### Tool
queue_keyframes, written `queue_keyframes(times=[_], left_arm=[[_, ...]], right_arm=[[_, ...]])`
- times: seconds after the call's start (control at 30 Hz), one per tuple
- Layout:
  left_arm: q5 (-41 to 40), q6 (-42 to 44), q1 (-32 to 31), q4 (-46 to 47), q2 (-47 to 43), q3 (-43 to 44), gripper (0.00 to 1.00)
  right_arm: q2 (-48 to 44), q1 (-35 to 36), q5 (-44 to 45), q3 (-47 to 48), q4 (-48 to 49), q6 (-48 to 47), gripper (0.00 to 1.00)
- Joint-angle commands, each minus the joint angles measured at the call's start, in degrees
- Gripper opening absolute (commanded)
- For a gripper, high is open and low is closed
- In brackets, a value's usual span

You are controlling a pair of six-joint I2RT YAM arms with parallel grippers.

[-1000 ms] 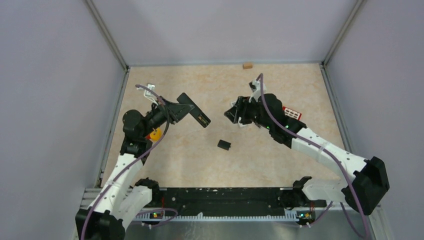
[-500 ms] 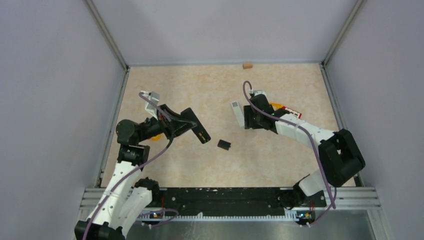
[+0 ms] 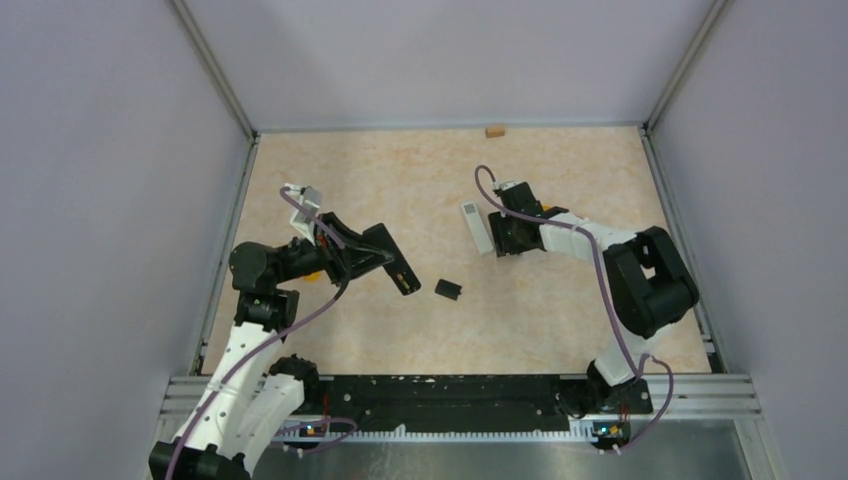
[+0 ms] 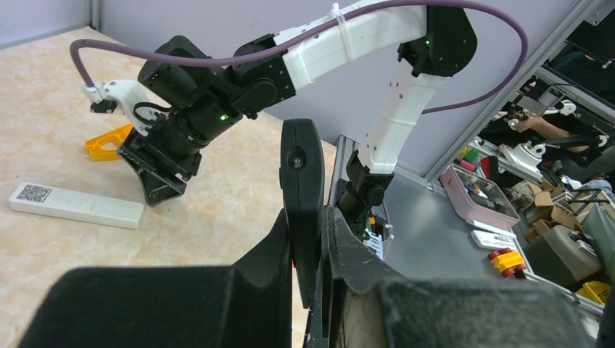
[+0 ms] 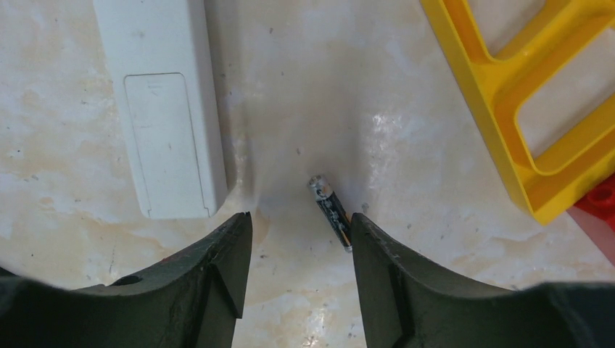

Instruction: Load the batteries into the remote control

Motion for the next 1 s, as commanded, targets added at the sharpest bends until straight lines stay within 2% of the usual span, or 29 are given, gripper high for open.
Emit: queue_keyframes(times=[0.0,0.23,0.37,0.6,0.73,0.87,0.97], left_arm=[[0.2,0.13,0.04,1.38,-0.36,2.29,0.0],[-0.86,-0.53,0.0,1.29,0.6,3.28,0.0],[-0.68,-0.59,0.02,0.58,0.6,3.56,0.0],[-1.62,-0.04,-0.04,-0.21,0.55,3.27,0.0],[-1.56,-0.09,-0.04,-0.21,0.83,3.41,0.0],[-1.73,-0.07,-0.04,-0.45,0.77,3.36,0.0],[-2.4,0.0,-0.04,-0.76,0.58,3.2,0.0]], right_arm=[[2.51,-0.48,-3.51,5.29,0.33,-3.78,0.49],[5.76,-0.53,-1.36,8.82,-0.2,-4.5,0.44],[7.77,-0.53,-0.29,11.29,-3.66,-4.08,0.39],[6.05,-1.27,-2.01,9.8,-7.28,-5.28,0.47],[6.25,-3.25,-3.49,9.3,-8.87,-4.97,0.47],[6.07,-4.22,-3.17,9.24,-10.42,-3.39,0.34],[5.67,-4.24,-1.31,8.87,-10.77,1.5,0.13]])
